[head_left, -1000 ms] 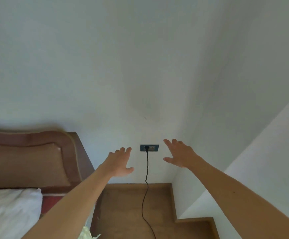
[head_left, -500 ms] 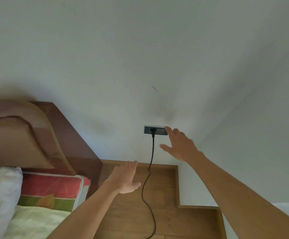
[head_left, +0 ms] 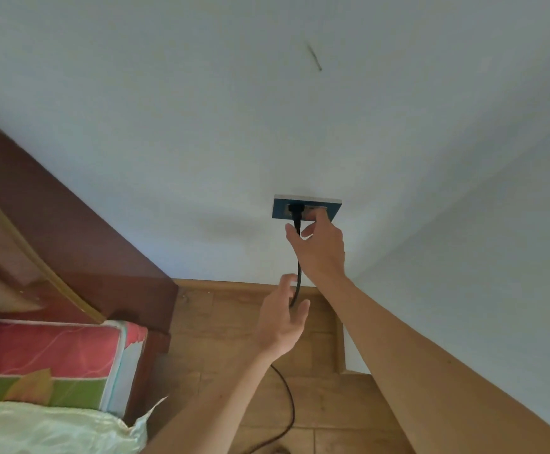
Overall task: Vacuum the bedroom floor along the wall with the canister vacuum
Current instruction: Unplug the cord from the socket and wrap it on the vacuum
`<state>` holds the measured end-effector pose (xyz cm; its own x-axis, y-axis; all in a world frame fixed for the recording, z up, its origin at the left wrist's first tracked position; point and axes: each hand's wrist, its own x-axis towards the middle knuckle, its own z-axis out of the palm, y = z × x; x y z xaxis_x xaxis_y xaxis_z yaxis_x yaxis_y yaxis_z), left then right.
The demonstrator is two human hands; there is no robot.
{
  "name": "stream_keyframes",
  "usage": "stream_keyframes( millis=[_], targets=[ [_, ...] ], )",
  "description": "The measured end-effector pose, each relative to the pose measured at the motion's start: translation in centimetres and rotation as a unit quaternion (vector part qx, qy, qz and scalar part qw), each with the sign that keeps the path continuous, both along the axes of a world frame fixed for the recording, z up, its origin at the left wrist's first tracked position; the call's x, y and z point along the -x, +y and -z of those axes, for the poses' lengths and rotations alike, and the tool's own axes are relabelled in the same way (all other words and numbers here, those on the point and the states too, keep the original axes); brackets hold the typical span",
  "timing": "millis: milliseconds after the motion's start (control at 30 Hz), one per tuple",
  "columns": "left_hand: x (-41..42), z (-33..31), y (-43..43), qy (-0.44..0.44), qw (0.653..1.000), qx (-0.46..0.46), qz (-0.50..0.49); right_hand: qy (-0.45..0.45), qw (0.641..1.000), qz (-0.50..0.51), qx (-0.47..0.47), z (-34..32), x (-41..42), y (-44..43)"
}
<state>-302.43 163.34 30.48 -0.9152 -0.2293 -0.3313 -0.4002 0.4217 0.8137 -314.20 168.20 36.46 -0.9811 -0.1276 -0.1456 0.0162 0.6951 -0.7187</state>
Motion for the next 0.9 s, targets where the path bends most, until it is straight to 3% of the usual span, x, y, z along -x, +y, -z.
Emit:
stream_keyframes(
  millis=[333,633,900],
  targets=[
    [-0.8,2.2,-0.1,0.096,0.995,-0.034,-0.004,0.053,0.992,0.086,0.069,2.1,1.1,-2.3],
    [-1.2,2.3,0.0,0.106,0.994,-0.027,-0.017,0.097,0.983,0.094,0.127,2.8,0.9,-2.4],
    [-1.7,1.3,0.0,0.092,0.989,-0.105,-0.048,0.116,0.979,0.079,0.151,3.1,0.8,-2.1]
  ],
)
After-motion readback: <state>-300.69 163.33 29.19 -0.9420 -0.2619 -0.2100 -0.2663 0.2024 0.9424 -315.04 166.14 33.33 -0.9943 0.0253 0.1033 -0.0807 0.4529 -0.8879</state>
